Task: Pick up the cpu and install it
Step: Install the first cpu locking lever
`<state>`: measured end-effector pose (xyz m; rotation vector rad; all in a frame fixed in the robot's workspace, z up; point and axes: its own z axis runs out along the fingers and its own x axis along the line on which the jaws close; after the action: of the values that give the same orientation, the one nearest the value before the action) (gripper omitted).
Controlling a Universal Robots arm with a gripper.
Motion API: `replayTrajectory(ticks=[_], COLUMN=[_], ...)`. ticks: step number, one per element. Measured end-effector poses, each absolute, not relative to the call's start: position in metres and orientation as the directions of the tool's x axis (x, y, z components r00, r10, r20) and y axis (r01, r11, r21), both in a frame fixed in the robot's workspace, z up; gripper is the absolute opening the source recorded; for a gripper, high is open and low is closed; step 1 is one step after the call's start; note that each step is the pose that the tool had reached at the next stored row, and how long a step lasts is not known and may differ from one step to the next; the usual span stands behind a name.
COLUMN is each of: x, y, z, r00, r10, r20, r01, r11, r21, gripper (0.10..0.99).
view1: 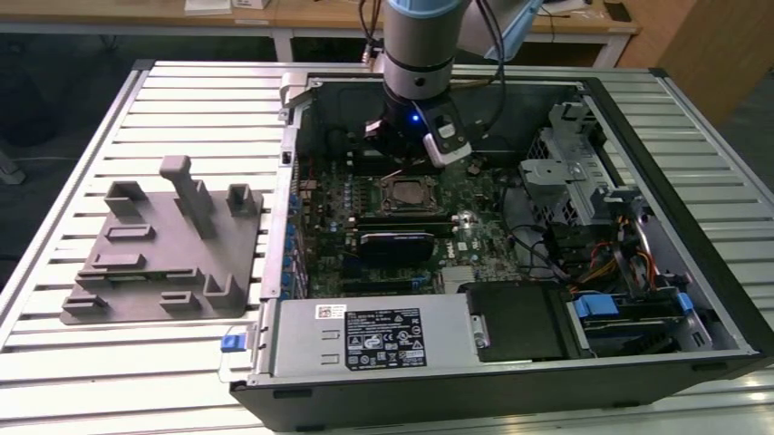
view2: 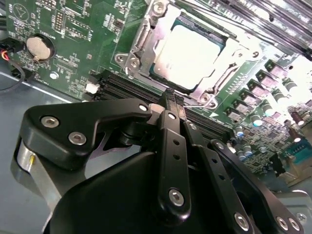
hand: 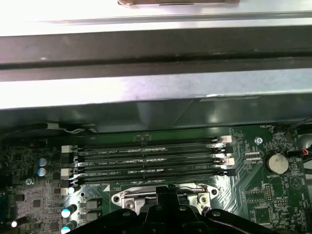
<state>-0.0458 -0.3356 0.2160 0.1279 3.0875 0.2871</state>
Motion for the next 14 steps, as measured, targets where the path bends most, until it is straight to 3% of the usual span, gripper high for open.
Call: replayTrajectory(ticks=[14], x=[-0.0421], y=[-0.3307], z=[0.2100], r00=[-0.994], r10=[0.088], r20=[-0.057], r01=[0.076], r11=[0.980], r21=[0.185], gripper=[0.106])
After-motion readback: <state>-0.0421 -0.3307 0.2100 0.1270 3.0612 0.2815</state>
